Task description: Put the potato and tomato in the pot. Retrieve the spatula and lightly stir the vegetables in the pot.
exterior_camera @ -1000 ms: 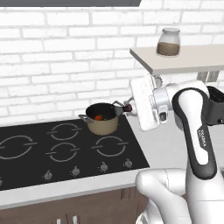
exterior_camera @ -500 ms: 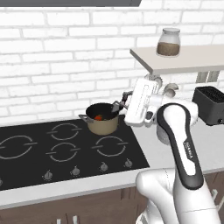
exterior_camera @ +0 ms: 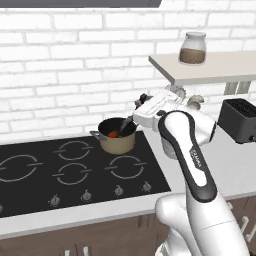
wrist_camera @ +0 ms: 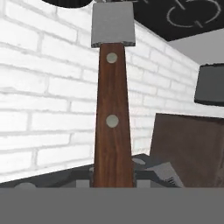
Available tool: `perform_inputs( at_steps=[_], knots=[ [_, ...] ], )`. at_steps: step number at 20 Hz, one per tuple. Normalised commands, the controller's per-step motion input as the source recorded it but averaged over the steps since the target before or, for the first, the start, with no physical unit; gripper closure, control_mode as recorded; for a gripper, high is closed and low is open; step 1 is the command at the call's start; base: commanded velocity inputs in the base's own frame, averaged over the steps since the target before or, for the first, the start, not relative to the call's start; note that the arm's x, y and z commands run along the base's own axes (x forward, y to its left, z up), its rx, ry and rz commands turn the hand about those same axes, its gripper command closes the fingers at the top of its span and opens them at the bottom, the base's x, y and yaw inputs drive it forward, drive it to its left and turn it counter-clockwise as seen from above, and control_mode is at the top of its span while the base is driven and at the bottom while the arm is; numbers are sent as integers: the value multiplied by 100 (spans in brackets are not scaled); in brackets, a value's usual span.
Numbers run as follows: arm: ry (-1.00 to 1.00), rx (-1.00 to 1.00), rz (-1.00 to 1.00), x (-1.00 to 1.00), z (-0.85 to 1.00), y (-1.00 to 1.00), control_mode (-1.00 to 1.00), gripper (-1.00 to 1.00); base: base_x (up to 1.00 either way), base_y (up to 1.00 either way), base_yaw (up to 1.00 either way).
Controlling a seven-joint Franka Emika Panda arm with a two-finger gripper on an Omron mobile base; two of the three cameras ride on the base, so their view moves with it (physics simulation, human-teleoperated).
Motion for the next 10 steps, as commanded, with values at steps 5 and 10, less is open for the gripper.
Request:
perform_inputs(
  at_steps=[5,10],
  knots=[
    [28,21,-33,44,-16,13,-100,100,0,0,0],
    [1,0,-48,25,0,19,-100,100,0,0,0]
  ],
)
